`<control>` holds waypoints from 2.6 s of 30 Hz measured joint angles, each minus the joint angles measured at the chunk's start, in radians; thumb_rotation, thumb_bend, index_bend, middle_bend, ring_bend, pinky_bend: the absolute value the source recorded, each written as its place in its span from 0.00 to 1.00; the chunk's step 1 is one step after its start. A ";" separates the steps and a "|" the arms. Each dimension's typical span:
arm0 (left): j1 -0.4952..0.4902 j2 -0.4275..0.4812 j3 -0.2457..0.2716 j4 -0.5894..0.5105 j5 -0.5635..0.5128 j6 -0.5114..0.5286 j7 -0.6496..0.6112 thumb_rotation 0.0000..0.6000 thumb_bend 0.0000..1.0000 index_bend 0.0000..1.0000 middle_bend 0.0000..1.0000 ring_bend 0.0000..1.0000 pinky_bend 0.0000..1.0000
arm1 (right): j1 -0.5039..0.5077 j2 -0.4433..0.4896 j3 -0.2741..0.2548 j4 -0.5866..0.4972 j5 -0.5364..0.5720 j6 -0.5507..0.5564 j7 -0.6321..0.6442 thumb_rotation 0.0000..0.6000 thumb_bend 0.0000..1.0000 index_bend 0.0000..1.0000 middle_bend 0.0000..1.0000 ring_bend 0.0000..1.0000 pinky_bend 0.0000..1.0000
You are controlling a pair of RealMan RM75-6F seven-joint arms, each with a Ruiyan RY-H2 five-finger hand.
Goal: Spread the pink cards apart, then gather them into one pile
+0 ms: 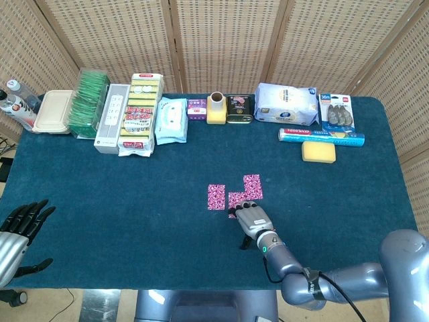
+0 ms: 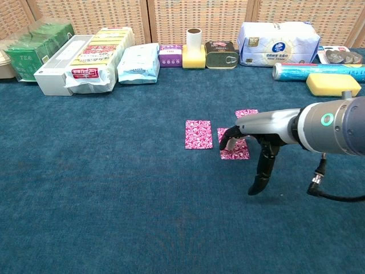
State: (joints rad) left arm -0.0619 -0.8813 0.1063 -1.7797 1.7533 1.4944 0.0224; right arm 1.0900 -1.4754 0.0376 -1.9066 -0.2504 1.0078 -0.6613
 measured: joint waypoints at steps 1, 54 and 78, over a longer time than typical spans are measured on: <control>0.000 0.000 0.000 0.000 0.000 0.000 0.000 1.00 0.08 0.00 0.00 0.00 0.06 | -0.003 0.009 -0.006 -0.008 0.002 0.003 -0.002 1.00 0.00 0.16 0.16 0.07 0.04; 0.009 -0.003 0.008 -0.005 0.018 0.010 0.013 1.00 0.08 0.00 0.00 0.00 0.06 | -0.238 0.281 -0.218 -0.039 -0.818 0.057 0.108 1.00 0.16 0.25 0.15 0.14 0.08; -0.003 -0.010 0.006 -0.022 -0.002 -0.028 0.044 1.00 0.08 0.00 0.00 0.00 0.06 | -0.283 0.172 -0.299 0.602 -1.529 0.074 0.487 1.00 0.08 0.18 0.11 0.11 0.13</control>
State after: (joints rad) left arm -0.0646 -0.8915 0.1124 -1.8018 1.7510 1.4665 0.0666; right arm 0.8067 -1.3032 -0.2615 -1.3049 -1.7795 1.0813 -0.1743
